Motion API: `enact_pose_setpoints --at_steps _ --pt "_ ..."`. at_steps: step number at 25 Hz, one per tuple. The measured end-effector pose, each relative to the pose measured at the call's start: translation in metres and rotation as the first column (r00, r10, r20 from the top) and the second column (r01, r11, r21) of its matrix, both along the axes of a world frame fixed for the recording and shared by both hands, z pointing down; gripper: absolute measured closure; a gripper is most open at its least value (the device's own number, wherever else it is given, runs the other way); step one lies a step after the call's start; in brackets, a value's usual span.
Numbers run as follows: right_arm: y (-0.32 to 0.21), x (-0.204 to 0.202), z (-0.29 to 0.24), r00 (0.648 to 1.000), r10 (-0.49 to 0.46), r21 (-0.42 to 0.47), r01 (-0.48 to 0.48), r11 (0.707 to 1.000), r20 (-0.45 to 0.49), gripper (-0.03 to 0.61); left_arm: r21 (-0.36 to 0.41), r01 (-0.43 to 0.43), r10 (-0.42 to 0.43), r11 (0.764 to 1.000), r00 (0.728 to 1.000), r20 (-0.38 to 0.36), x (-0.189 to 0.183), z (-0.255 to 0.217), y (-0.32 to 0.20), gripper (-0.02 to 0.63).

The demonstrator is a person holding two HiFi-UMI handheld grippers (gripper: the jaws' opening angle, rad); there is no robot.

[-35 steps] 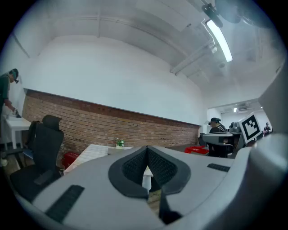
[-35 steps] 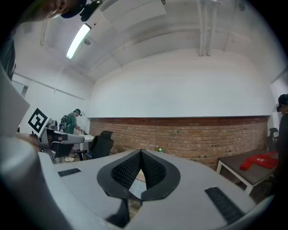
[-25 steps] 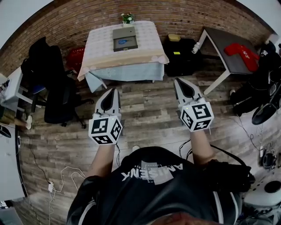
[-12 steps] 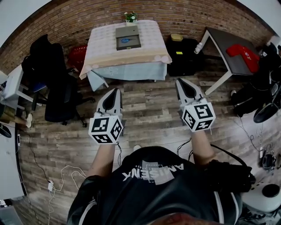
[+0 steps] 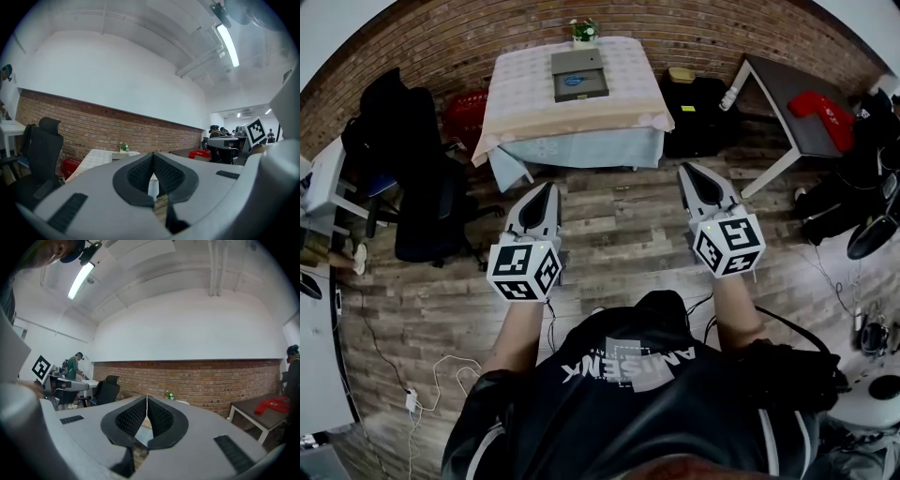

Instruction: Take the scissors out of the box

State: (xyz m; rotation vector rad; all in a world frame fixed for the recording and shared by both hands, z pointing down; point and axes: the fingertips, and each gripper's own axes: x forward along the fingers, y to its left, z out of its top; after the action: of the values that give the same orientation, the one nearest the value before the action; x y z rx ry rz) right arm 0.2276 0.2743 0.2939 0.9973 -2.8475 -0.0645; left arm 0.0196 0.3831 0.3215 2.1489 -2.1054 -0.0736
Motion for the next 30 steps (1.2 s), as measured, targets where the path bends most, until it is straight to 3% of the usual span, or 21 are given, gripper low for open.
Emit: enact_pose_setpoints --at_steps 11,21,30 --pt "-0.052 -0.048 0.004 0.999 -0.050 -0.007 0.050 0.999 0.012 0.537 -0.013 0.038 -0.038 0.999 0.999 -0.011 -0.039 0.009 -0.045 0.601" --pt "-0.156 -0.092 -0.003 0.993 -0.117 -0.007 0.118 0.993 0.034 0.537 -0.034 0.095 -0.095 0.995 0.995 0.004 -0.073 0.000 -0.143 0.601" --pt "-0.245 -0.094 -0.003 0.988 -0.143 -0.028 0.144 0.989 0.052 0.537 -0.058 0.111 -0.109 0.992 0.993 0.036 -0.072 -0.005 -0.228 0.601"
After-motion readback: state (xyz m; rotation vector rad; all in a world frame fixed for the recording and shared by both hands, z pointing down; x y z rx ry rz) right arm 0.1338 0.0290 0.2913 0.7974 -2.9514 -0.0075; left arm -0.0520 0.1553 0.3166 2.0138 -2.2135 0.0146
